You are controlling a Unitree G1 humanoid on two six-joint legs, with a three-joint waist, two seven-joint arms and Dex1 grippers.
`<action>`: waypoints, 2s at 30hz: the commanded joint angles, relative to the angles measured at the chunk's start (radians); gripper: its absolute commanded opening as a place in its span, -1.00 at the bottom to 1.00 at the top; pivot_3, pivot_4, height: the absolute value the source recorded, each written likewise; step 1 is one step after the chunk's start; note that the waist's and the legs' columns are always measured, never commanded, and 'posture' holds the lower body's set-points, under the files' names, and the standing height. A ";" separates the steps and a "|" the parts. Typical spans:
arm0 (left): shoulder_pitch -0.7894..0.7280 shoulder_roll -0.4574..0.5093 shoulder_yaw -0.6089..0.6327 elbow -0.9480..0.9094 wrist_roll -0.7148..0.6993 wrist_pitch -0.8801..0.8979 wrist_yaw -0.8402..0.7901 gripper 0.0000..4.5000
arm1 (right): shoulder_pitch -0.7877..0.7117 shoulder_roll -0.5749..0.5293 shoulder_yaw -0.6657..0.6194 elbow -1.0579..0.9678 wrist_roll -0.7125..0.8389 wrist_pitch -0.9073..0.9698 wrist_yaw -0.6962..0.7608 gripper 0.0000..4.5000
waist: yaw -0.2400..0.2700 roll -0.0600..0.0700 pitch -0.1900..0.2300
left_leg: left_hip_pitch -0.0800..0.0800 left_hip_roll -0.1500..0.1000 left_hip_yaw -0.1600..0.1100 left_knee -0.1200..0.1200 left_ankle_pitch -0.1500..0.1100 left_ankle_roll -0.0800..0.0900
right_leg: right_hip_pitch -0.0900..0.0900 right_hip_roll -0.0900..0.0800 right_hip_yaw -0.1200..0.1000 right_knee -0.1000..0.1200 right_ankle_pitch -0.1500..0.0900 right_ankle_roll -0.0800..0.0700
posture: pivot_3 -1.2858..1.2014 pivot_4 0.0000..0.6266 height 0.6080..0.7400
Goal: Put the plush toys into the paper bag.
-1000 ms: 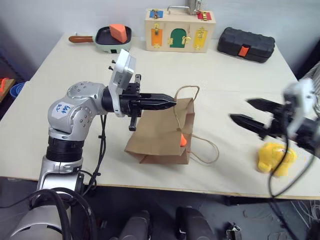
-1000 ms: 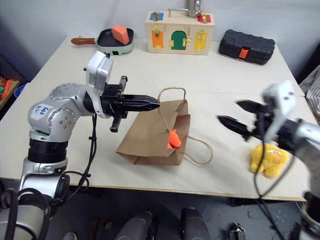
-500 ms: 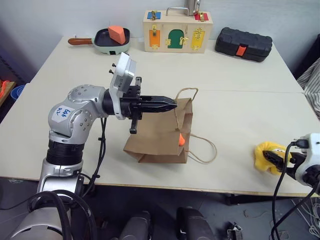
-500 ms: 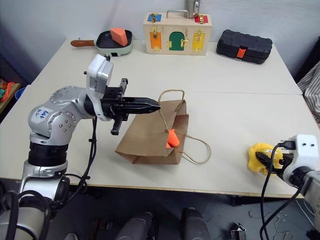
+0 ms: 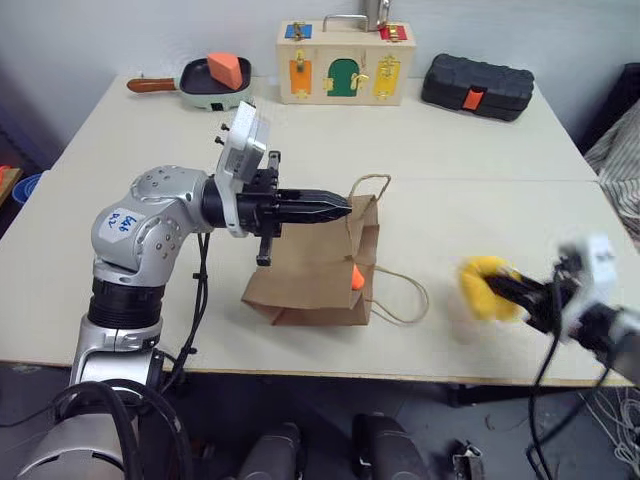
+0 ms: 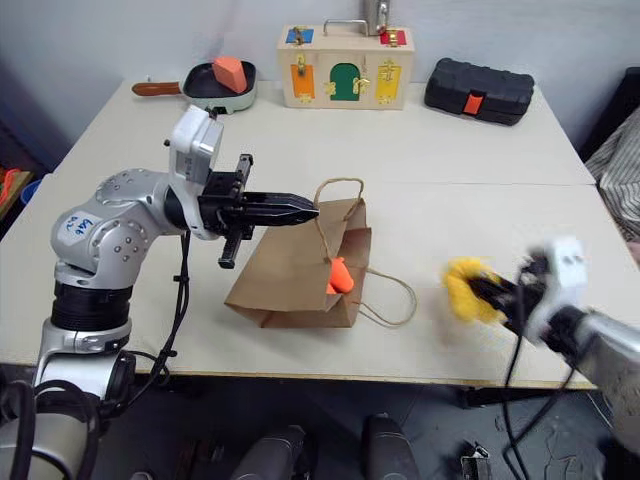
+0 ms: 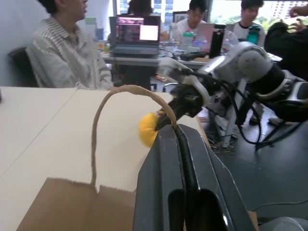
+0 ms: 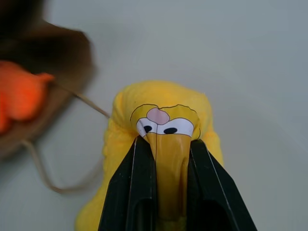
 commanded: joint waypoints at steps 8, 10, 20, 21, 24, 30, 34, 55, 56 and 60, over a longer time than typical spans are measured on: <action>-0.042 0.007 0.014 -0.004 -0.011 -0.010 -0.006 -1.00 | -0.477 0.172 0.598 0.289 -0.146 -0.184 0.039 -0.88 | -0.003 0.000 0.000 | -0.001 0.000 -0.002 -0.002 0.000 -0.001 | -0.003 0.001 -0.001 0.002 0.000 0.000 | 0.03 -0.52 1.00; -0.038 0.014 0.018 -0.009 -0.012 -0.009 -0.003 -1.00 | -0.528 0.240 0.630 0.361 -0.155 -0.211 0.049 -0.88 | -0.002 0.000 0.000 | -0.002 0.000 -0.003 -0.001 0.000 -0.001 | -0.003 0.001 -0.002 0.003 0.000 0.000 | 0.03 -0.52 1.00; -0.003 0.040 0.029 -0.019 -0.006 -0.022 0.014 -1.00 | -0.562 0.433 0.788 0.680 -0.330 -0.399 0.079 -0.88 | -0.015 0.000 0.000 | -0.002 -0.002 -0.012 -0.001 0.000 -0.001 | -0.004 0.000 -0.004 0.010 0.000 0.000 | 0.03 -0.52 1.00; -0.003 0.040 0.030 -0.019 -0.006 -0.023 0.016 -1.00 | -0.566 0.438 0.793 0.700 -0.347 -0.421 0.085 -0.88 | -0.021 0.000 0.000 | -0.001 -0.002 -0.012 -0.001 0.000 -0.001 | -0.004 0.000 -0.004 0.010 0.000 0.000 | 0.03 -0.52 1.00; 0.006 0.042 0.032 -0.029 -0.009 -0.023 0.020 -1.00 | -0.575 0.453 0.781 0.749 -0.365 -0.455 0.100 -0.72 | -0.029 0.000 0.000 | -0.001 -0.002 -0.012 0.000 0.000 -0.001 | -0.003 0.000 -0.004 0.011 0.000 0.000 | 0.03 -0.52 1.00; 0.012 0.045 0.028 -0.019 0.003 -0.040 0.019 -1.00 | -0.563 0.406 0.759 0.642 -0.315 -0.395 0.195 0.21 | -0.035 0.000 0.000 | 0.000 -0.002 -0.012 -0.001 0.001 -0.003 | -0.004 0.000 -0.004 0.012 0.000 0.000 | 0.03 -0.52 1.00; 0.011 0.045 0.030 -0.020 0.002 -0.039 0.028 -1.00 | -0.544 0.338 0.718 0.509 -0.276 -0.335 0.215 0.84 | -0.029 0.000 0.000 | -0.001 -0.002 -0.012 -0.001 0.001 -0.003 | -0.004 0.000 -0.003 0.011 0.000 0.000 | 0.03 -0.52 1.00; 0.013 0.065 0.030 -0.043 -0.022 0.003 0.033 -1.00 | -0.258 0.239 0.352 0.300 -0.137 -0.026 -0.122 0.99 | -0.016 0.000 0.000 | -0.002 -0.003 -0.011 -0.002 0.001 -0.002 | -0.004 0.000 0.001 0.009 0.000 0.000 | 0.03 -0.52 1.00; 0.013 0.065 0.029 -0.043 -0.021 0.002 0.032 -1.00 | -0.259 0.255 0.390 0.326 -0.160 -0.047 -0.124 0.99 | -0.017 0.000 0.000 | -0.002 -0.003 -0.011 -0.002 0.001 -0.002 | -0.004 0.000 0.001 0.009 0.000 0.000 | 0.03 -0.52 1.00; 0.013 0.063 0.027 -0.043 -0.020 -0.001 0.031 -1.00 | -0.261 0.292 0.480 0.416 -0.246 -0.111 -0.159 0.70 | -0.023 0.000 0.000 | -0.002 -0.004 -0.012 -0.001 0.001 -0.002 | -0.004 0.000 0.001 0.010 0.000 0.000 | 0.03 -0.52 1.00</action>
